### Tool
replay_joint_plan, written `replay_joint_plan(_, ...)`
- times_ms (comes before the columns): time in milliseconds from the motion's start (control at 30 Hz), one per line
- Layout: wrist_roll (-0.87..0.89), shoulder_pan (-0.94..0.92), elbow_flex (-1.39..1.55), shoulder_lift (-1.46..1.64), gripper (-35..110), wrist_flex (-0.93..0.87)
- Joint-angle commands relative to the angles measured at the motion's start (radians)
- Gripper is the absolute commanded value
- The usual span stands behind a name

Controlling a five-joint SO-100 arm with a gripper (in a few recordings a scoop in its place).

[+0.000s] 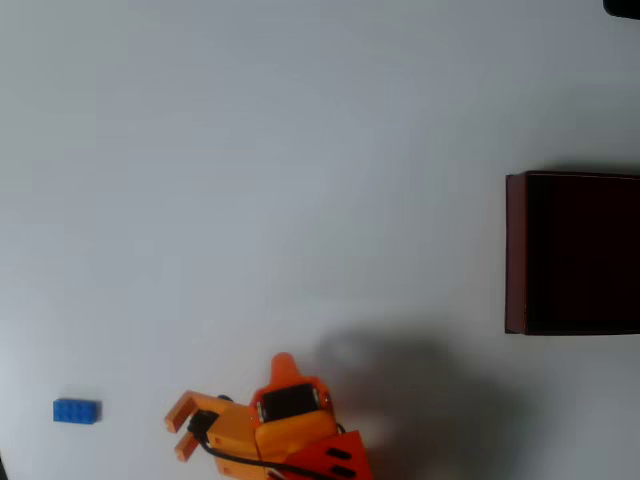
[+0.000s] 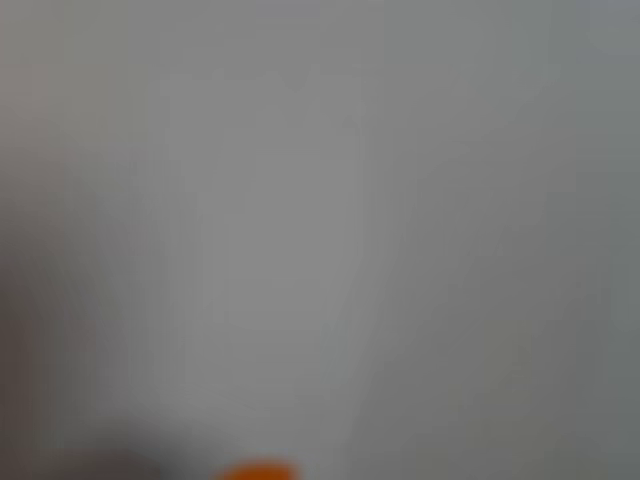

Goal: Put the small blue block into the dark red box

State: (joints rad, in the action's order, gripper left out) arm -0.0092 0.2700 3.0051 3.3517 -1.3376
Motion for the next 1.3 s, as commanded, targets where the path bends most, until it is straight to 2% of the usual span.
replay_joint_plan(0,0.014,-0.017,0.0,0.003,0,-0.011)
replay_joint_plan(867,0.034,0.023,-0.002,0.006,1,0.02)
replay_joint_plan(1100,0.184,0.117,-0.087,-0.048,2,0.075)
replay_joint_plan(1167,0.256,0.14,-0.149,-0.164,3,0.106)
replay_joint_plan(1267,0.397,0.193,-0.322,-0.508,2,0.137)
